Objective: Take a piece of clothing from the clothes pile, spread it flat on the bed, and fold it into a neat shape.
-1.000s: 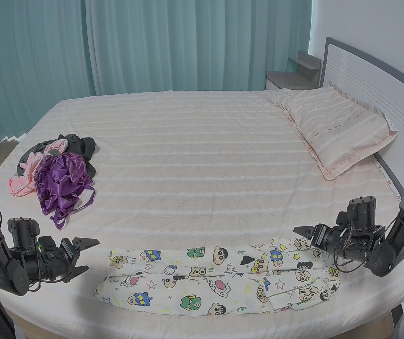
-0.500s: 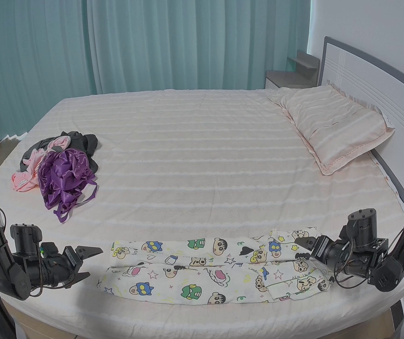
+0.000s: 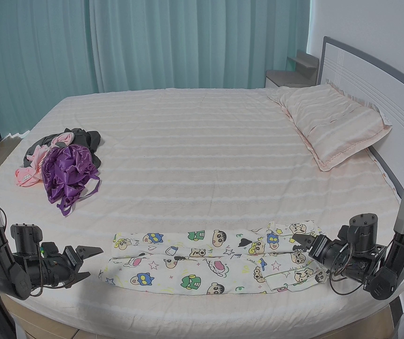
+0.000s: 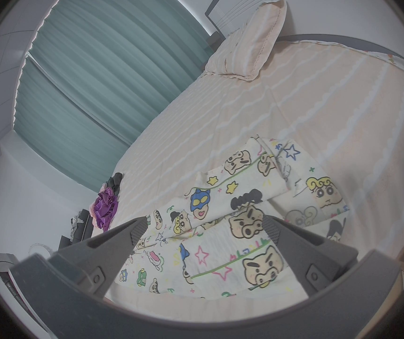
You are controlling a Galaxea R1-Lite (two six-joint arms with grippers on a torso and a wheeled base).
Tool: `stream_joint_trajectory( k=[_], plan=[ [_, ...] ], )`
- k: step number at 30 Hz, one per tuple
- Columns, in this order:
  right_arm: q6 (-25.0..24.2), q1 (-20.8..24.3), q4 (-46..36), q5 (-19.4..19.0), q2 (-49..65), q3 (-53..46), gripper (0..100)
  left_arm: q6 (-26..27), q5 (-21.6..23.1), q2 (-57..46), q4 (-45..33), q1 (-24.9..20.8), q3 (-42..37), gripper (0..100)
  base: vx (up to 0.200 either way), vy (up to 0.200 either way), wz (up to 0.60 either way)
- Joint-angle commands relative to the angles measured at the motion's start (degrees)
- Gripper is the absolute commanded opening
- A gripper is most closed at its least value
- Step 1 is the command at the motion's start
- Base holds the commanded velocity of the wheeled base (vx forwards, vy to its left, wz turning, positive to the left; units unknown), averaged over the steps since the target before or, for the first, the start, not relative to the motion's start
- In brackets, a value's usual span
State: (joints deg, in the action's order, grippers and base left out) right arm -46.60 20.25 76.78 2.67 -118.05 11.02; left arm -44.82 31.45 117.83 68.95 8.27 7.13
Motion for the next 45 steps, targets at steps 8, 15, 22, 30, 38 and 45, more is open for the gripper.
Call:
stream_joint_trajectory(
  k=[8, 15, 22, 30, 38, 45],
  plan=[
    [0.1, 1.1, 2.7, 0.1, -1.1, -2.5, 100, -0.3, 0.0, 0.1, 0.0, 0.1, 0.2, 100, 0.000, 0.200, 0.00],
    [0.1, 1.1, 2.8, 0.1, -1.0, -2.5, 100, -0.3, 0.0, 0.2, 0.0, 0.1, 0.2, 100, 0.000, 0.171, 0.00],
    [0.2, 1.1, 2.9, 0.3, -0.4, -2.6, 100, -0.4, 0.0, -0.2, 0.0, -1.1, 1.0, 100, 0.000, 0.000, 0.00],
    [0.2, 1.4, 3.0, 0.3, 0.5, -3.1, 100, -7.3, -3.2, -2.9, -2.1, -13.6, 15.3, 100, 0.000, 0.000, 0.00],
    [0.1, 2.1, 3.0, 0.3, 0.5, -3.4, 100, -7.1, -4.2, 8.0, -8.6, -22.7, 30.1, 100, 0.000, 0.000, 0.00],
    [0.1, 2.3, 3.0, 0.2, 0.4, -3.5, 100, -4.6, -5.1, 13.1, -7.3, -24.6, 33.1, 100, 0.000, 0.000, 0.00]
  ],
)
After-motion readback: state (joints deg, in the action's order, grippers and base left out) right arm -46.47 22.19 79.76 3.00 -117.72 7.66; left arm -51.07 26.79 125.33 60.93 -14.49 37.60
